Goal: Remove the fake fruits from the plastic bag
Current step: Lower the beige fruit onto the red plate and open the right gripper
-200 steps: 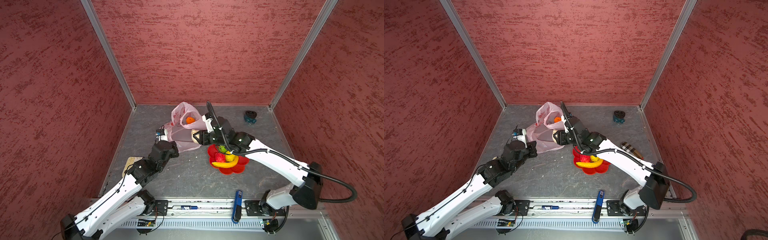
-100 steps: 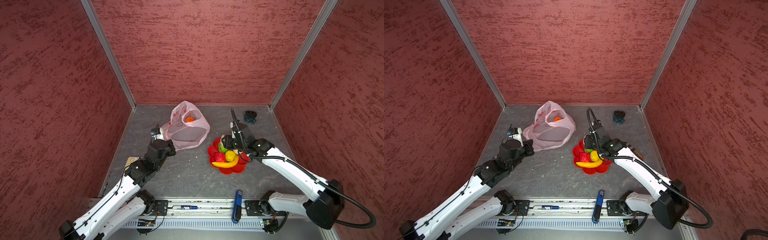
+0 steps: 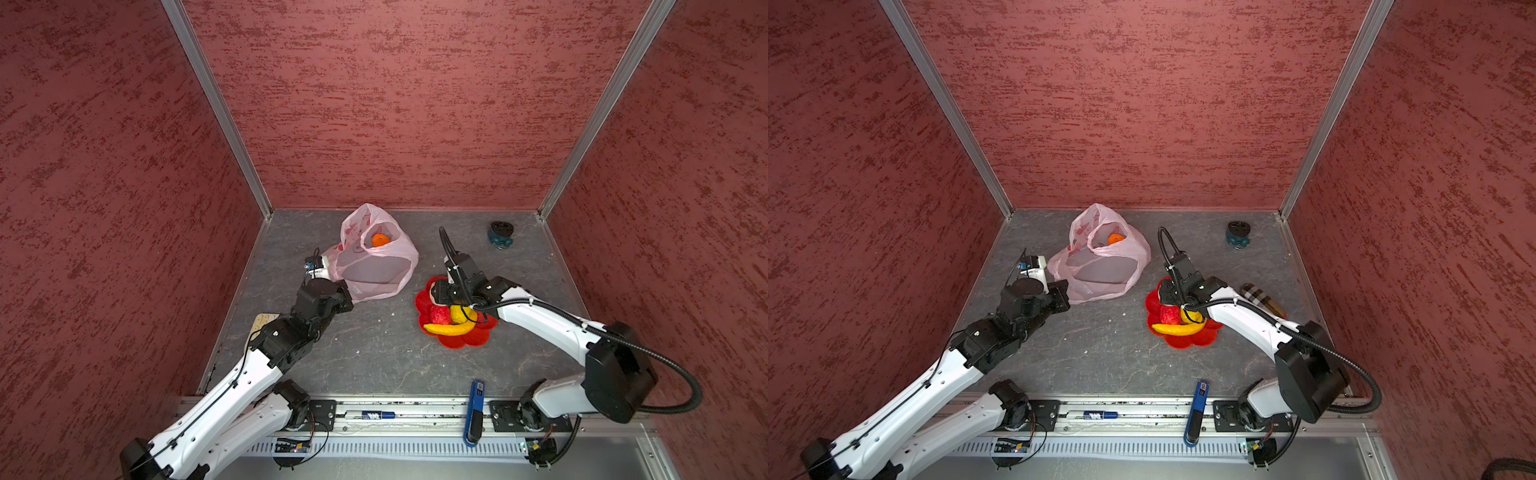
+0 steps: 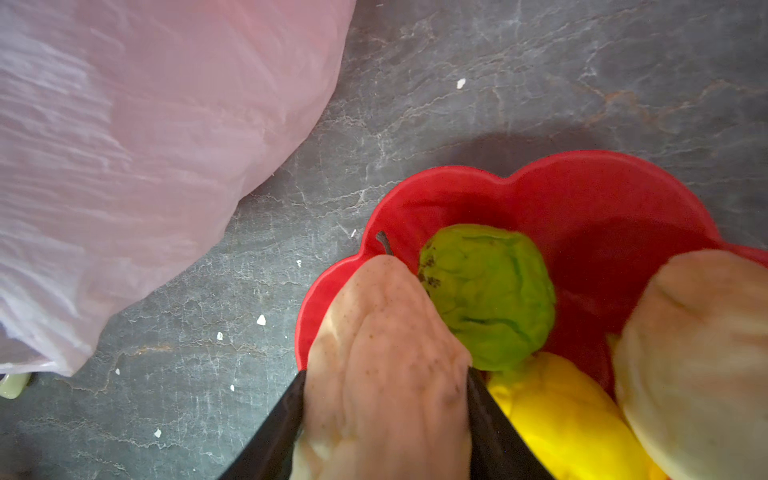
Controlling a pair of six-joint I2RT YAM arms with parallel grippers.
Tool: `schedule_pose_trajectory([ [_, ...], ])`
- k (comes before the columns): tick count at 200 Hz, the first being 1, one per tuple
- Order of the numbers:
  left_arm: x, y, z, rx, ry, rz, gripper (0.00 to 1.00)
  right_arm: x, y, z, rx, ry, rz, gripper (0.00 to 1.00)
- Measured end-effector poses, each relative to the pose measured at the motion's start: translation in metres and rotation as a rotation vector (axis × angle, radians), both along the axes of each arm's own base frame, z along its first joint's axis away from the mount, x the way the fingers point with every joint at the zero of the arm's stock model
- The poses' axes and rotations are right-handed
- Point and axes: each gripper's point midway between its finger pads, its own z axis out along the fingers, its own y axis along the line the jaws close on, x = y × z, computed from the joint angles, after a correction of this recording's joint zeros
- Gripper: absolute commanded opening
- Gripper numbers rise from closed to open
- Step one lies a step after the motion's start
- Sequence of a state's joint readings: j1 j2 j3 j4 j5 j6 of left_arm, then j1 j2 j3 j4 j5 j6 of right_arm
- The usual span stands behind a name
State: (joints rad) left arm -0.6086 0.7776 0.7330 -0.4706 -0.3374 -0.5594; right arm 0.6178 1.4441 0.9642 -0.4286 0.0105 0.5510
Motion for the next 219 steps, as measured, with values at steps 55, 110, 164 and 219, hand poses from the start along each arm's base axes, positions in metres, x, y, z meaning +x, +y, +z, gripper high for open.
schedule_pose_trajectory([
  [55, -0.001, 0.001, 0.0, -0.006, -0.003, -0.001, 0.01, 0.001, 0.009, -0.021, 0.022, 0.043, 0.01, 0.38],
  [110, -0.003, 0.004, 0.0, -0.012, -0.01, 0.003, 0.01, 0.001, 0.012, -0.022, 0.038, 0.042, 0.015, 0.51],
  [164, -0.004, 0.005, 0.001, -0.015, -0.014, 0.003, 0.01, 0.001, 0.013, -0.024, 0.043, 0.047, 0.016, 0.65],
  [219, -0.006, 0.006, 0.002, -0.021, -0.02, 0.004, 0.01, 0.0, 0.013, -0.024, 0.042, 0.049, 0.017, 0.72],
])
